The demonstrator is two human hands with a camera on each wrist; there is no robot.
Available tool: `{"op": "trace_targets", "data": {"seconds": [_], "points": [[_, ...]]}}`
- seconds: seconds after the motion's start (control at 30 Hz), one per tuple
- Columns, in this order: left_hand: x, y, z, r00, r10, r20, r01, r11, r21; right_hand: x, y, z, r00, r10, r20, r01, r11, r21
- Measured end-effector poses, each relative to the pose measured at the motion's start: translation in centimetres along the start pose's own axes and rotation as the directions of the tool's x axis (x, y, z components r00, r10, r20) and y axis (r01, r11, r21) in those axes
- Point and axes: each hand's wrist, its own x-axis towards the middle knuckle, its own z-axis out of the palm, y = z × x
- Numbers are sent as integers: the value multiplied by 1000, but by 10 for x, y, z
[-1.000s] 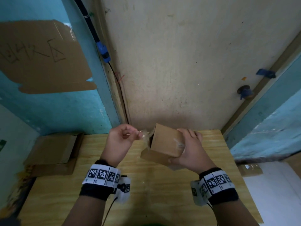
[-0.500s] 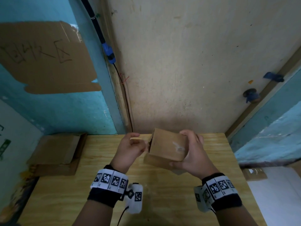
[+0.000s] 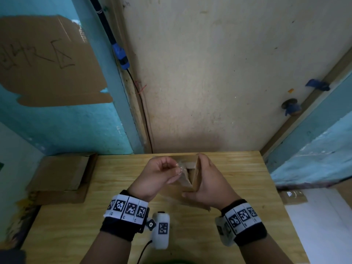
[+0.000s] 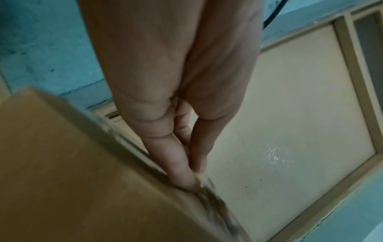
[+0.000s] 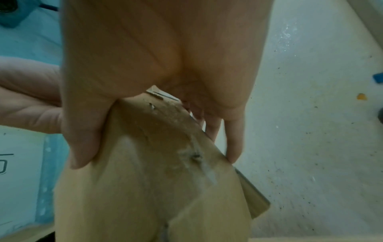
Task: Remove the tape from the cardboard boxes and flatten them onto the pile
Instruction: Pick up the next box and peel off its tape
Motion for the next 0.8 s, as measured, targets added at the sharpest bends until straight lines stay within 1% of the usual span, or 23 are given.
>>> {"op": "trace_targets", "data": {"seconds": [0.03,0.07,0.13,0.17,0.2,0.27,0.33,0.4,0.47,0.5,0.6,0.67,0.73,0.8], "points": [[1,0,-1,1000,24,-11,-23,994,104,-1,0,-1,1000,-8,13,8,1000,24],[2,1,-2,997,65,-28,-57,969,240,-1,0,-3,999,-13,32,12,999,32],[5,0,-4,985,171,-31,-133,856,499,0,2,-5,997,-5,72,1,998,57],[6,-1,-2,981,193,-15,-150,807,571,1,3,-5,996,7,94,-15,996,84],[6,-1,0,980,198,-5,-154,779,608,2,4,-5,994,12,110,-24,994,106],[6,-1,5,975,222,-10,-159,729,666,3,6,-6,991,15,130,-32,991,130],[4,2,9,955,297,-14,-196,664,722,2,6,-9,990,11,142,-32,989,145],[1,6,13,927,374,29,-257,575,776,2,5,-13,987,2,158,-28,986,166],[0,8,16,901,425,80,-306,495,813,2,5,-17,985,-10,174,-24,981,193],[0,9,17,892,442,96,-323,475,819,2,5,-19,984,-17,178,-20,979,203],[-1,13,16,887,446,119,-348,476,808,2,5,-22,982,-28,188,-12,979,204],[-1,16,13,875,453,169,-390,455,800,0,4,-23,981,-39,190,2,981,192],[-3,18,16,848,482,222,-438,399,806,0,3,-24,978,-50,202,11,982,189],[-6,15,24,828,507,239,-434,310,846,-1,1,-27,974,-67,217,22,979,203]]}}
